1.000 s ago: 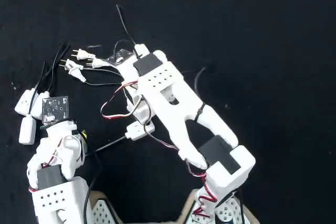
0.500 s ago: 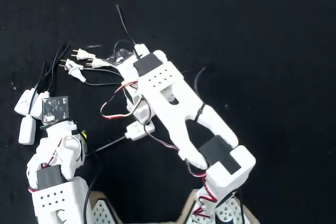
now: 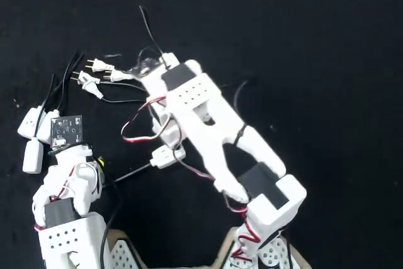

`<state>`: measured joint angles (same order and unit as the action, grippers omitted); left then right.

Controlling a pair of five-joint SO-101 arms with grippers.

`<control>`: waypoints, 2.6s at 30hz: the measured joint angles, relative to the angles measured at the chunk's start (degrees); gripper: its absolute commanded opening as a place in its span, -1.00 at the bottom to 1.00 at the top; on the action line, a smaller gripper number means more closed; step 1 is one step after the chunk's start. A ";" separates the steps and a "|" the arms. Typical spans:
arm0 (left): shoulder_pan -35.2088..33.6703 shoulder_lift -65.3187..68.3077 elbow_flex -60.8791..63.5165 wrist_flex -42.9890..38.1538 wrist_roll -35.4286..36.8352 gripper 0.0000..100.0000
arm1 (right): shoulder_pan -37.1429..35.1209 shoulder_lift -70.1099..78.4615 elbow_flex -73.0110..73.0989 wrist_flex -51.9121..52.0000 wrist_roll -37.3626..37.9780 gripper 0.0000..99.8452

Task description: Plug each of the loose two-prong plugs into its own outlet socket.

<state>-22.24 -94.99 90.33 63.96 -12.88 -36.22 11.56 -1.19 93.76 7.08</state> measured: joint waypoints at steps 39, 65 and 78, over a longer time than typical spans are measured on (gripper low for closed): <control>0.00 0.00 0.00 0.00 0.00 -0.63 | -0.35 3.60 1.93 -1.05 -0.70 -0.98; 0.00 0.00 0.00 0.00 0.00 -0.63 | 11.96 4.66 11.78 -22.15 6.86 -0.79; 0.00 0.00 0.00 0.00 0.00 -0.63 | 11.87 13.71 2.46 -20.84 7.03 -0.79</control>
<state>-22.24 -94.99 90.33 63.96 -12.88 -24.35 25.27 1.27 72.92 14.11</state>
